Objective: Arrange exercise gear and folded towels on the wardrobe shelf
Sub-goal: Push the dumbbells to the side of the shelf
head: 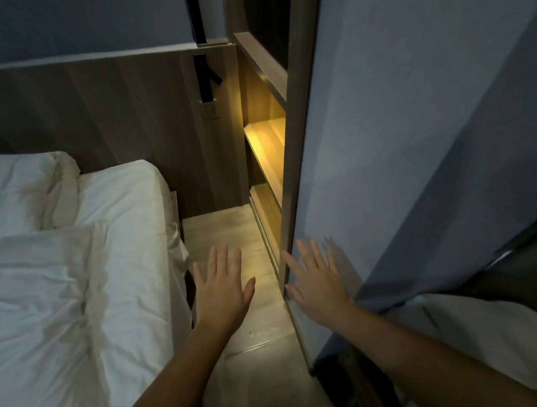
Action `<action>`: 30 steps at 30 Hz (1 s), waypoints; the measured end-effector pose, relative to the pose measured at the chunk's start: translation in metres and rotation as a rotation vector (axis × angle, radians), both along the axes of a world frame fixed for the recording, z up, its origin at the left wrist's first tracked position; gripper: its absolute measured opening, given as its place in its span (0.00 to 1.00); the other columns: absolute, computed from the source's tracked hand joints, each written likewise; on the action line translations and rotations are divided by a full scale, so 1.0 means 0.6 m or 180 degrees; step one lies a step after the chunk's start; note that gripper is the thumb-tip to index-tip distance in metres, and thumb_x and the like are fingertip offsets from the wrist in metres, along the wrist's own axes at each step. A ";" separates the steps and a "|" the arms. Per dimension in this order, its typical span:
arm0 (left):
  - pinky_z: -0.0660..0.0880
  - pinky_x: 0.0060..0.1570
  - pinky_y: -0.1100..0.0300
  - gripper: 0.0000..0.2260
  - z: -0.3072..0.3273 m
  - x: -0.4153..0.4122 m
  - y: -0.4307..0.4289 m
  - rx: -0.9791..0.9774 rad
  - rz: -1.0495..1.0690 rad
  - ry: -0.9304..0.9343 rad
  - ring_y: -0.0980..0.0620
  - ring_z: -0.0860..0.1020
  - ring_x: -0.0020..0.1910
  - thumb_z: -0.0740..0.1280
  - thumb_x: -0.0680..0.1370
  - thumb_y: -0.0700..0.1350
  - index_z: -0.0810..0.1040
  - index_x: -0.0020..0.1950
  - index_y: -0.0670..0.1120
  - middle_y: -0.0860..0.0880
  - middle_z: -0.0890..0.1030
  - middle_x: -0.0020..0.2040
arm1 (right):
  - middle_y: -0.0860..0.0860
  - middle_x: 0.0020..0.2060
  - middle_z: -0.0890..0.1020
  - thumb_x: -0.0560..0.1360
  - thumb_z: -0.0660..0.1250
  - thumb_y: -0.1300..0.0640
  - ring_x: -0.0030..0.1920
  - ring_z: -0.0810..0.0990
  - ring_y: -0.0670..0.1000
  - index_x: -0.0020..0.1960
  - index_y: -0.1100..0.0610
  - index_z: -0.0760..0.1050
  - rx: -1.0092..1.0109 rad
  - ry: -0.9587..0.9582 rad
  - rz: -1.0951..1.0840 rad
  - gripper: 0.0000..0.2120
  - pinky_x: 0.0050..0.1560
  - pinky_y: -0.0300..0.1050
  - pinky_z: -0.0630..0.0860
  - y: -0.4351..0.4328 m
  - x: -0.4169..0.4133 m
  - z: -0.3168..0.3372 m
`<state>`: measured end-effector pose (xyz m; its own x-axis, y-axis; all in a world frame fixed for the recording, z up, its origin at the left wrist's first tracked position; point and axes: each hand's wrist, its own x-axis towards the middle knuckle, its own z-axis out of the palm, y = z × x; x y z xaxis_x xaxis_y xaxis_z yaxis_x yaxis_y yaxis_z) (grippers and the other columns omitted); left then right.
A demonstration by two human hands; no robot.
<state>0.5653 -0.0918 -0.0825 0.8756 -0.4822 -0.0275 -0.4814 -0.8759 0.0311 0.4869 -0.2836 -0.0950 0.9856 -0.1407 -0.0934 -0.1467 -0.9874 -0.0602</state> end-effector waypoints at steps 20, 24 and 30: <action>0.57 0.71 0.36 0.32 -0.023 0.622 -0.070 0.0064 -0.1003 0.0049 0.42 0.57 0.77 0.46 0.78 0.63 0.62 0.77 0.49 0.43 0.60 0.78 | 0.54 0.79 0.42 0.80 0.53 0.40 0.78 0.40 0.60 0.79 0.44 0.38 0.0029 0.0126 -0.0962 0.34 0.75 0.60 0.44 -0.051 0.543 -0.029; 0.47 0.74 0.39 0.31 -0.035 0.695 -0.104 0.0032 -0.1325 0.0170 0.44 0.45 0.79 0.49 0.80 0.63 0.50 0.80 0.50 0.45 0.48 0.80 | 0.54 0.79 0.42 0.80 0.53 0.40 0.78 0.41 0.60 0.78 0.44 0.38 0.0133 0.0236 -0.1316 0.34 0.75 0.60 0.45 -0.064 0.596 -0.040; 0.45 0.75 0.39 0.30 -0.051 0.775 -0.179 0.0183 -0.1728 0.0271 0.45 0.42 0.79 0.48 0.81 0.62 0.48 0.80 0.50 0.45 0.45 0.80 | 0.54 0.79 0.42 0.80 0.53 0.40 0.78 0.41 0.60 0.79 0.44 0.39 0.0258 0.0427 -0.1568 0.34 0.76 0.61 0.46 -0.096 0.649 -0.061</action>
